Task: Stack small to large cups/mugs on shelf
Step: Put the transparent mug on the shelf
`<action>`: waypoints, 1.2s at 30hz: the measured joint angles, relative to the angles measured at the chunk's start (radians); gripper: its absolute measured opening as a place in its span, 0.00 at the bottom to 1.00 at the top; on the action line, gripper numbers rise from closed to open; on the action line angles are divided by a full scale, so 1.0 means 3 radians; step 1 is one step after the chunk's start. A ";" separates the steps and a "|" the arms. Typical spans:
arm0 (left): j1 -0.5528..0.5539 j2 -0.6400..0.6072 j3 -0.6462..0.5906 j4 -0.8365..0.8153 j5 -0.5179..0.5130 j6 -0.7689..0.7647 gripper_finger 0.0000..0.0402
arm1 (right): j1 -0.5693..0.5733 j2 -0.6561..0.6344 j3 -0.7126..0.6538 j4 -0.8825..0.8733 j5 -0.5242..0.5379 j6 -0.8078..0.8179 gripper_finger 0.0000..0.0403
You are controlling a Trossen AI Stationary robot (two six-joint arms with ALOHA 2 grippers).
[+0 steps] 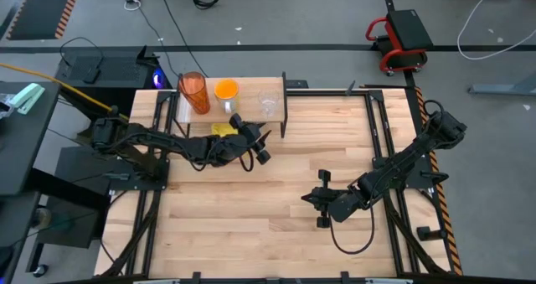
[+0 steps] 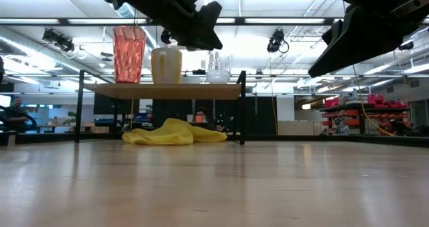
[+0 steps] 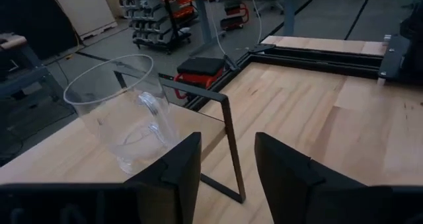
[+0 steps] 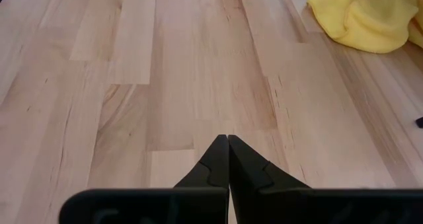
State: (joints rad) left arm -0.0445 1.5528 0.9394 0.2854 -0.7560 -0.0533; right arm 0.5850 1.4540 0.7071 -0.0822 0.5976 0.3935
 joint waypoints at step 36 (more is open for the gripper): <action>-0.1884 0.0000 0.0001 -0.3577 -0.1393 -0.3631 0.26 | -0.2008 -0.0743 0.0690 0.0179 -0.0914 -0.1388 0.01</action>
State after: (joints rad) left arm -0.6097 1.5528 0.9398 -0.7878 -1.1740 -1.1426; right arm -0.0174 1.2311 0.9140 -0.0285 0.3234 -0.0229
